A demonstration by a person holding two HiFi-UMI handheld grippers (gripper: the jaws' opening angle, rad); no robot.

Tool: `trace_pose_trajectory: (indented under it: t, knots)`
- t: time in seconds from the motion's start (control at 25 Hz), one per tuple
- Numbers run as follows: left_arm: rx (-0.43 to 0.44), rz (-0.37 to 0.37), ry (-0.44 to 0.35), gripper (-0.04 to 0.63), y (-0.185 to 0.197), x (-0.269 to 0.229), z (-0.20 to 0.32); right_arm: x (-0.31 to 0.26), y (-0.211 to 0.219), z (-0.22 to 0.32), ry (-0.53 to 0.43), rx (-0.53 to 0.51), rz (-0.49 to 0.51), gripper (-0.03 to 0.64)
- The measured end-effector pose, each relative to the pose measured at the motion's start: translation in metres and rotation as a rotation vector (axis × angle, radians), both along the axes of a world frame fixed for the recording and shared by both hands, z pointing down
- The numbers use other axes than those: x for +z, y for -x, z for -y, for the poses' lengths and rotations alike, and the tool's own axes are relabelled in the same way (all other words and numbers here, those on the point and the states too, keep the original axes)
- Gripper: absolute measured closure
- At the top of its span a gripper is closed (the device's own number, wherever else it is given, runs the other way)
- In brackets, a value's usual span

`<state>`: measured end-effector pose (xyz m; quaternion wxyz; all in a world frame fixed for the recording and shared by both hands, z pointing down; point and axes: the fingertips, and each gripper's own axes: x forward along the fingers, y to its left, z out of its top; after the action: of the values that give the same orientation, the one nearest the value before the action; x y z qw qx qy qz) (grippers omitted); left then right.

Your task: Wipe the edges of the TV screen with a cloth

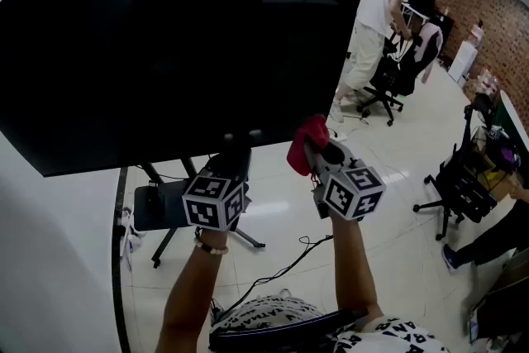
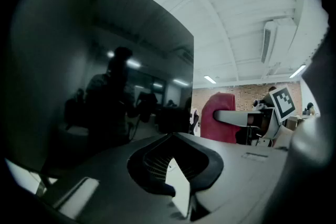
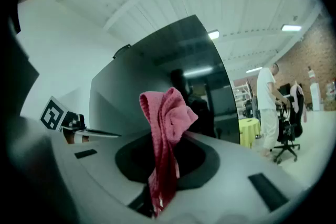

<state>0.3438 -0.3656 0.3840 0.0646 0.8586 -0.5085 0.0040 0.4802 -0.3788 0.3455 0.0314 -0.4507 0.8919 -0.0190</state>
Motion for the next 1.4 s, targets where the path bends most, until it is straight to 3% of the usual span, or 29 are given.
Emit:
trace_pose_trajectory:
  t: [0.4, 0.72, 0.88, 1.08, 1.28, 1.4]
  knots:
    - [0.144, 0.093, -0.144, 0.600, -0.031, -0.159, 0.044, -0.189, -0.011, 0.040, -0.306, 0.072, -0.050, 0.543]
    - [0.223, 0.042, -0.229, 0.598, -0.070, -0.294, 0.065, -0.361, -0.053, 0.067, -0.498, 0.184, -0.089, 0.543]
    - [0.246, 0.069, -0.243, 0.598, -0.089, -0.323, 0.074, -0.414, -0.090, 0.092, -0.518, 0.277, -0.120, 0.543]
    - [0.286, 0.045, -0.244, 0.600, -0.100, -0.356, 0.079, -0.461, -0.090, 0.115, -0.520, 0.299, -0.204, 0.543]
    - [0.299, 0.028, -0.227, 0.600, -0.104, -0.348, 0.079, -0.488, -0.090, 0.134, -0.572, 0.410, -0.293, 0.541]
    - [0.317, 0.021, -0.198, 0.600, -0.097, -0.339, 0.080, -0.487, -0.081, 0.151, -0.541, 0.438, -0.395, 0.541]
